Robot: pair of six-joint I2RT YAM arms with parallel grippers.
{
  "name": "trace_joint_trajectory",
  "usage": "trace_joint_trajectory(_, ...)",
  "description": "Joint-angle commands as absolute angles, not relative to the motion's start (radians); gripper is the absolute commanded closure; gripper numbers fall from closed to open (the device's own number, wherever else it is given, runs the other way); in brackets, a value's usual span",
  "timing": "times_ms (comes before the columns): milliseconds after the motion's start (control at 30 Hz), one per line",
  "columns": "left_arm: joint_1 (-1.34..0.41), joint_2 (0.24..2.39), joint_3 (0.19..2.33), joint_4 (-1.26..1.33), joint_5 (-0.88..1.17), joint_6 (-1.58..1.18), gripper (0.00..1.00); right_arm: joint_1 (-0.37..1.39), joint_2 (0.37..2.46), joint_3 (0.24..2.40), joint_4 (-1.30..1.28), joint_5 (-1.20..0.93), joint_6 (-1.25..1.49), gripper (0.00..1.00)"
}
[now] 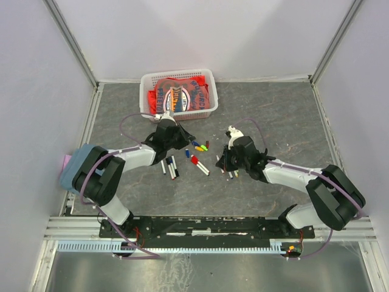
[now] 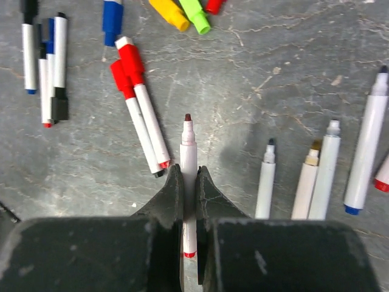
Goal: Open the pen caps
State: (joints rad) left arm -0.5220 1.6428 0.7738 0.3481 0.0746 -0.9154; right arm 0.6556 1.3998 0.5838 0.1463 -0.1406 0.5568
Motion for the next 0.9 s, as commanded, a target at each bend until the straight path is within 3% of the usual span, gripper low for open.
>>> trace_joint_trajectory(0,-0.55,1.642,0.865,0.149,-0.089,-0.771,0.97,0.687,1.411,0.65,0.044,0.01,0.507,0.98)
trace_joint_trajectory(533,-0.589,1.768,0.991,0.018,-0.195,-0.701,0.96,0.792,1.506,0.733,-0.088,0.266,0.471,0.88)
trace_joint_trajectory(867,-0.591,1.803,1.017,0.005,-0.191,-0.69,0.88,0.807,1.544,0.759,-0.135,0.325,0.46,0.79)
